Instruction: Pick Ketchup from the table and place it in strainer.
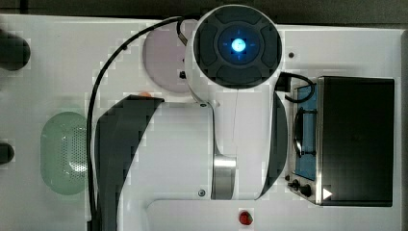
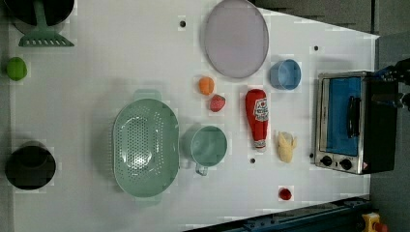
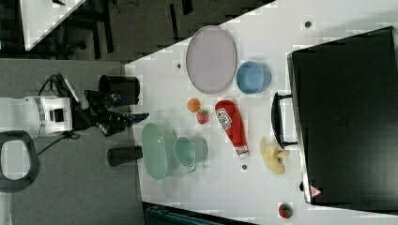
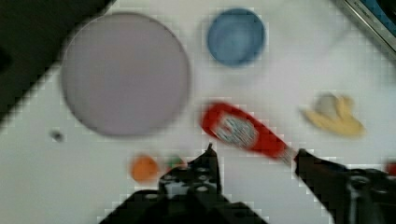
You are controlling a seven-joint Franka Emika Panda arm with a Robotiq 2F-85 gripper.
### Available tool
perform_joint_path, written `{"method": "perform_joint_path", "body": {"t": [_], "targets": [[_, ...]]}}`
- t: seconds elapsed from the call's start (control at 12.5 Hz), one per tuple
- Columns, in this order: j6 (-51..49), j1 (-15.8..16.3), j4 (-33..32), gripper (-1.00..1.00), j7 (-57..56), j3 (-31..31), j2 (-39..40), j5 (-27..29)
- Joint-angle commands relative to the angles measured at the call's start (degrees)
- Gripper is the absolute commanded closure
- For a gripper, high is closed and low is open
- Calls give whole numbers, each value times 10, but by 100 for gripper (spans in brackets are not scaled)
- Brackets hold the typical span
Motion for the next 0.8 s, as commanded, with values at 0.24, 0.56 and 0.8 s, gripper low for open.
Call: {"method": "perform_joint_path", "body": {"t": [0.24,0.56,0.8], "targets": [[-94,-56,0,-100,-1,20,-71,19],[-59,-55,-32,-100,-106,26,-46,19],[-5,-54,-71,-100,-284,28,-19,19]]}}
